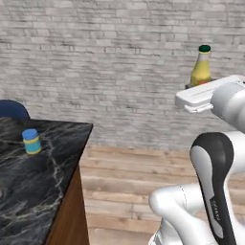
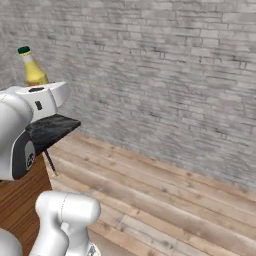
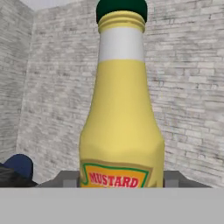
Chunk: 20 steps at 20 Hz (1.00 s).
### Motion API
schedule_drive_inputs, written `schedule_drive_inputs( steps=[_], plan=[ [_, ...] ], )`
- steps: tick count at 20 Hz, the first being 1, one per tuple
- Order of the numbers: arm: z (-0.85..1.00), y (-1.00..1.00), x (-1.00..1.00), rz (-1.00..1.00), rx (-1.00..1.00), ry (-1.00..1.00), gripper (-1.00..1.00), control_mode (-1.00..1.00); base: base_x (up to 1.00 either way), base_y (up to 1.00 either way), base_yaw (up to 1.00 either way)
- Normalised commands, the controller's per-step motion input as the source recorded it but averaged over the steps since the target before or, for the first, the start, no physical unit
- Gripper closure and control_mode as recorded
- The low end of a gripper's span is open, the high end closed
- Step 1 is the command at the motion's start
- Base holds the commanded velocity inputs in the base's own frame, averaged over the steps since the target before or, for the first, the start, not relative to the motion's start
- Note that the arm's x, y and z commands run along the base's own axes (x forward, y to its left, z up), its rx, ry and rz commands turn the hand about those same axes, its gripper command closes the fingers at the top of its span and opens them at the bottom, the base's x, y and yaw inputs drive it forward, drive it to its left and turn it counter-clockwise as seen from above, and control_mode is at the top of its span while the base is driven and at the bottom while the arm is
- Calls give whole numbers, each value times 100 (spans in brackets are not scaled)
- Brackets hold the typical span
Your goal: Move the mayonnaise and mustard from the cabinet to the dining counter.
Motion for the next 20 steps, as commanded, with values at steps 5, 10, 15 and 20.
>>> schedule_drive_inputs(
  steps=[5, 10, 15, 20],
  plan=[
    [0, 0, 0, 0, 0, 0, 100, 100, -16, 0, 55],
    [0, 0, 0, 0, 0, 0, 100, 100, -15, 0, 58],
    [0, 0, 0, 0, 0, 0, 100, 100, -22, 0, 56],
    [0, 0, 0, 0, 0, 0, 100, 100, 0, -8, 44]
  ],
)
